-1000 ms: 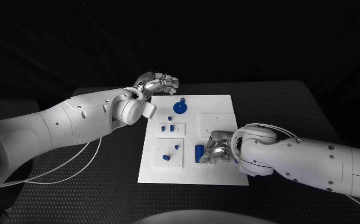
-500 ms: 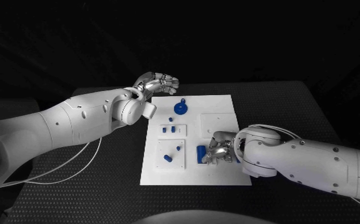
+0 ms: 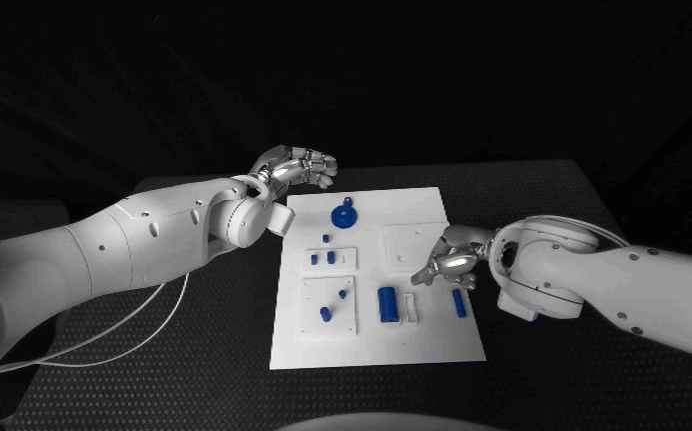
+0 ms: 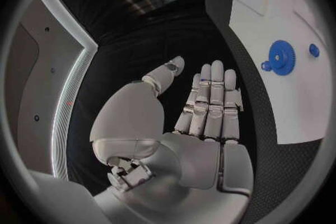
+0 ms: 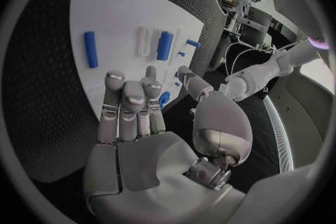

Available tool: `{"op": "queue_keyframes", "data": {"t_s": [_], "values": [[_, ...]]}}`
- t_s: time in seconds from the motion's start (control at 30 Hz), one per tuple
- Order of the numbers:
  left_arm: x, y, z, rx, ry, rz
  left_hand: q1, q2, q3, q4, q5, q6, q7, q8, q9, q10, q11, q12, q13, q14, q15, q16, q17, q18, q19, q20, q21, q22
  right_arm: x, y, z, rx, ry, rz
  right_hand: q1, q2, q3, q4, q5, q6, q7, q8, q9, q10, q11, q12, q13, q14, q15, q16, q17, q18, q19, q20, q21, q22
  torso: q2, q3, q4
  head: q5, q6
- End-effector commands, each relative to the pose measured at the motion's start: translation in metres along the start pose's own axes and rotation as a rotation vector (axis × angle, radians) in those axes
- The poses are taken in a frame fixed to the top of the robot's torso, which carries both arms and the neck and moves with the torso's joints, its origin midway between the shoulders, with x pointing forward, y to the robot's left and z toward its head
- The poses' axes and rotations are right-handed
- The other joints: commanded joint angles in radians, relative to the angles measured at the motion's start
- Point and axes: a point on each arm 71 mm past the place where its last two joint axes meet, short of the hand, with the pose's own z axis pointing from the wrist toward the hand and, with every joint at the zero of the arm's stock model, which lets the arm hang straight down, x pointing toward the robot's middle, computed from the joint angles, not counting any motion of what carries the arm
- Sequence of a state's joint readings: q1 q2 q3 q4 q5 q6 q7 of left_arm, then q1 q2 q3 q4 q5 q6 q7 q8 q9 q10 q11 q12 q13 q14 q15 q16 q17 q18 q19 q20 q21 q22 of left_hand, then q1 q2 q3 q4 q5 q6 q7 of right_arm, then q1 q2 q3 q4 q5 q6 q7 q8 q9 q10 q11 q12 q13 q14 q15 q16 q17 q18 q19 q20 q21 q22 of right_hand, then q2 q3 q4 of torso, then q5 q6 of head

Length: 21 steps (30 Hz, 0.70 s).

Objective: Assemble the parts on the task board

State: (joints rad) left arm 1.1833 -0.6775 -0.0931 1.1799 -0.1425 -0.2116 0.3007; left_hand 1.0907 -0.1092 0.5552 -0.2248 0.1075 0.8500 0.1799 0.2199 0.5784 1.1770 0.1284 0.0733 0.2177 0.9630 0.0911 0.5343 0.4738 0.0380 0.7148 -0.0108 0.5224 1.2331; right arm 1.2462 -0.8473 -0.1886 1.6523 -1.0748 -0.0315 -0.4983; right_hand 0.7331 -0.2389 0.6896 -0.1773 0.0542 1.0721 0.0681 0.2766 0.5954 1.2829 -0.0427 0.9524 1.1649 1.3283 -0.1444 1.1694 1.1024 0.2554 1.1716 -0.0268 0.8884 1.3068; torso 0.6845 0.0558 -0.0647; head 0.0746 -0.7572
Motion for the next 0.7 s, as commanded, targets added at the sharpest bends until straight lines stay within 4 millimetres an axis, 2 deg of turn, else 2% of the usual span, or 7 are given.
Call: {"op": "queue_keyframes", "data": {"t_s": [0.03, 0.13, 0.2, 0.3, 0.5, 0.6, 0.7], "values": [[0.003, -0.001, 0.000, 0.009, 0.019, -0.010, -0.012, 0.000, 0.001, 0.006, -0.006, -0.006, 0.001, 0.007, -0.001, -0.006, -0.001, 0.001, -0.001, 0.002, 0.004, -0.004, 0.001, 0.005, 0.000, 0.006, -0.006, 0.001, -0.008, -0.018, 0.000, 0.042, 0.039, -0.081, 0.030, 0.022, 0.008, -0.015, -0.005, -0.009, 0.004, 0.002, 0.003, 0.005, 0.003, 0.006, 0.004, 0.002, 0.001, 0.009, 0.001, 0.006, 0.006, -0.006, 0.001, 0.002, 0.000, 0.0003, -0.0005, -0.013, 0.006], [0.002, -0.001, 0.000, 0.009, 0.017, -0.010, -0.012, 0.000, 0.001, 0.006, -0.006, -0.006, 0.001, 0.007, -0.001, -0.006, -0.001, 0.001, -0.001, 0.002, 0.004, -0.004, 0.001, 0.005, 0.000, 0.006, -0.006, 0.001, -0.012, -0.027, -0.002, 0.070, 0.006, -0.139, 0.041, 0.048, -0.012, -0.038, -0.003, -0.006, 0.004, 0.006, 0.009, 0.007, 0.004, 0.019, 0.015, 0.002, 0.003, 0.016, 0.005, 0.006, 0.005, -0.006, 0.006, 0.007, 0.001, -0.0004, 0.0004, -0.019, 0.009], [0.002, -0.001, 0.000, 0.009, 0.015, -0.009, -0.012, -0.001, 0.001, 0.006, -0.006, -0.006, 0.001, 0.007, -0.001, -0.006, -0.002, 0.001, -0.001, 0.002, 0.004, -0.004, 0.002, 0.005, 0.000, 0.006, -0.006, 0.002, -0.012, -0.033, -0.007, 0.101, -0.001, -0.167, 0.045, 0.048, -0.013, -0.042, -0.005, -0.005, 0.004, 0.008, 0.011, 0.007, 0.003, 0.021, 0.017, 0.002, 0.003, 0.017, 0.005, 0.006, 0.005, -0.006, 0.006, 0.007, 0.001, 0.0005, 0.0008, -0.023, 0.011], [0.001, -0.001, 0.000, 0.008, 0.013, -0.009, -0.012, -0.001, 0.001, 0.006, -0.006, -0.006, 0.001, 0.008, -0.001, -0.006, -0.002, 0.001, -0.001, 0.002, 0.004, -0.004, 0.002, 0.005, 0.000, 0.006, -0.006, 0.002, -0.014, -0.041, -0.011, 0.145, -0.011, -0.227, 0.050, 0.050, -0.011, -0.043, -0.005, -0.002, 0.003, 0.010, 0.013, 0.008, 0.002, 0.024, 0.020, 0.002, 0.003, 0.019, 0.005, 0.006, 0.005, -0.006, 0.007, 0.008, 0.000, 0.0027, 0.0013, -0.024, 0.006], [0.000, -0.001, -0.001, 0.008, 0.013, -0.009, -0.012, -0.001, 0.001, 0.006, -0.007, -0.006, 0.001, 0.008, -0.001, -0.006, -0.002, 0.001, -0.001, 0.003, 0.004, -0.005, 0.003, 0.005, 0.000, 0.006, -0.006, 0.002, -0.012, -0.049, -0.015, 0.179, -0.009, -0.257, 0.049, 0.054, -0.010, -0.041, -0.006, 0.000, 0.003, 0.011, 0.015, 0.008, 0.002, 0.025, 0.021, 0.002, 0.003, 0.020, 0.006, 0.006, 0.005, -0.005, 0.007, 0.008, 0.001, -0.0007, 0.0009, -0.027, 0.006], [0.001, -0.001, 0.000, 0.009, 0.016, -0.010, -0.012, -0.001, 0.001, 0.007, -0.007, -0.005, 0.000, 0.008, -0.001, -0.006, -0.002, 0.001, -0.001, 0.003, 0.004, -0.005, 0.003, 0.005, 0.000, 0.006, -0.006, 0.002, -0.008, -0.048, -0.015, 0.181, -0.025, -0.294, 0.042, 0.054, -0.013, -0.037, -0.005, 0.000, 0.003, 0.011, 0.016, 0.007, 0.002, 0.025, 0.022, 0.002, 0.003, 0.021, 0.006, 0.006, 0.004, -0.004, 0.007, 0.008, 0.001, -0.0003, 0.0001, -0.029, 0.007], [0.002, -0.001, -0.001, 0.009, 0.019, -0.011, -0.012, -0.001, 0.001, 0.007, -0.007, -0.005, 0.000, 0.008, -0.001, -0.006, -0.002, 0.001, -0.001, 0.003, 0.004, -0.005, 0.003, 0.005, 0.000, 0.006, -0.007, 0.003, -0.002, -0.046, -0.012, 0.178, -0.031, -0.312, 0.034, 0.054, -0.015, -0.032, -0.005, 0.001, 0.003, 0.011, 0.017, 0.007, 0.002, 0.025, 0.022, 0.001, 0.003, 0.021, 0.005, 0.006, 0.004, -0.002, 0.007, 0.009, 0.000, -0.0008, 0.0020, -0.032, 0.006]]}}
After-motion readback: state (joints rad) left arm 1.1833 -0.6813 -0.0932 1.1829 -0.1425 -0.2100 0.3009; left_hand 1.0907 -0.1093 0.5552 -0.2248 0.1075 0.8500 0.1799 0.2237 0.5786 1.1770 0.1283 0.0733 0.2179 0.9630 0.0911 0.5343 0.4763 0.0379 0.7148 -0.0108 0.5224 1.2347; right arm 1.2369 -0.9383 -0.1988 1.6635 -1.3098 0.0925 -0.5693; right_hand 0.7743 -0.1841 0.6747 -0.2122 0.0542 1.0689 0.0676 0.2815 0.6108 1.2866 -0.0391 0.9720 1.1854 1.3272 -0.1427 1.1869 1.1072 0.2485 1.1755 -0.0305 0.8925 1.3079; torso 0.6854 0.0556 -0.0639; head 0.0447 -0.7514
